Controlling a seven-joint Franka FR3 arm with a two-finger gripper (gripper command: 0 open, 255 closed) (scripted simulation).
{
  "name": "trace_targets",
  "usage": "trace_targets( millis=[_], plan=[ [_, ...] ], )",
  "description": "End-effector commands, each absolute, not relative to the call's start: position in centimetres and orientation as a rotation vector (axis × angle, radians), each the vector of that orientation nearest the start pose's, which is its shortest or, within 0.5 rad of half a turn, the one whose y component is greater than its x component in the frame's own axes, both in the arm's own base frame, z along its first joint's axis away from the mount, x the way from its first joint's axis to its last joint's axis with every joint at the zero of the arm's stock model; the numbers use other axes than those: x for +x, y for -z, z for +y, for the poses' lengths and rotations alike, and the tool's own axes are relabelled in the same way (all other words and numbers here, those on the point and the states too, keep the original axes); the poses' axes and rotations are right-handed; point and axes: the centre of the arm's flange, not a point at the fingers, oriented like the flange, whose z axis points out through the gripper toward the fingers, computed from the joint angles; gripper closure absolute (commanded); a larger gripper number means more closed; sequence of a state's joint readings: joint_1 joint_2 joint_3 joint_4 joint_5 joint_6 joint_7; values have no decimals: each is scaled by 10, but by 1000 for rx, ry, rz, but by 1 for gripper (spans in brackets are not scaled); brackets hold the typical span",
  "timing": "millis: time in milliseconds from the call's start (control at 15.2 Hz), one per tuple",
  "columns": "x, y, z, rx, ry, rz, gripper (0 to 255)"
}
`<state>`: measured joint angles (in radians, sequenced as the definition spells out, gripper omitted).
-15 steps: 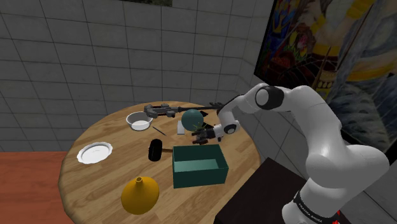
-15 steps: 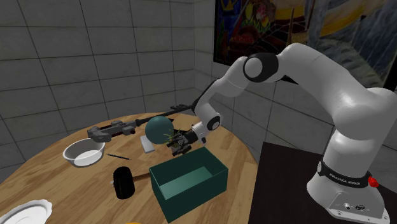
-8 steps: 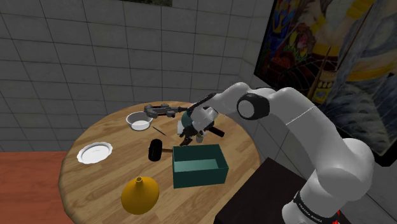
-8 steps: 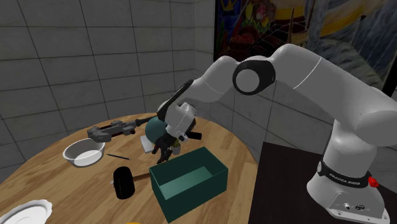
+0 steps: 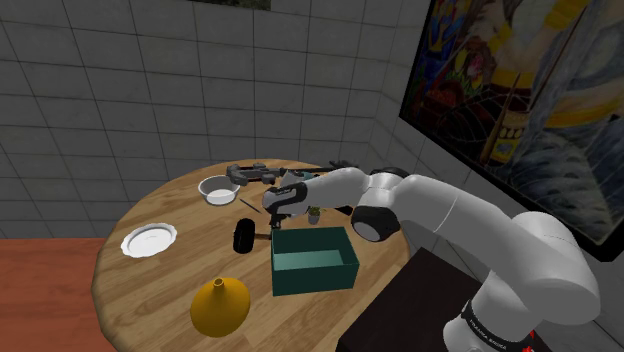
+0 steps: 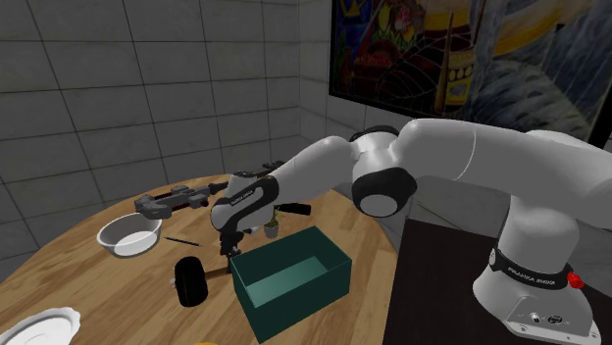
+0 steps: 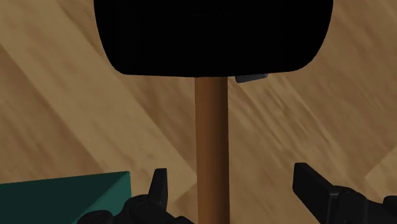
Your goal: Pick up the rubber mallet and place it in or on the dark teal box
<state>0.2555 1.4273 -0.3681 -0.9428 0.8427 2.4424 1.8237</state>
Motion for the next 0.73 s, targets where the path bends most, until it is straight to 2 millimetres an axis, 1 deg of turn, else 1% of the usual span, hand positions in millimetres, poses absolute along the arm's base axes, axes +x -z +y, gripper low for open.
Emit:
trace_targets(
  millis=[0,198,660],
  plan=[
    [759,9,38,-1289,-132,2581,0],
    [761,22,41,-1289,-132,2581,0],
    [761,22,41,-1289,-132,2581,0]
  ],
)
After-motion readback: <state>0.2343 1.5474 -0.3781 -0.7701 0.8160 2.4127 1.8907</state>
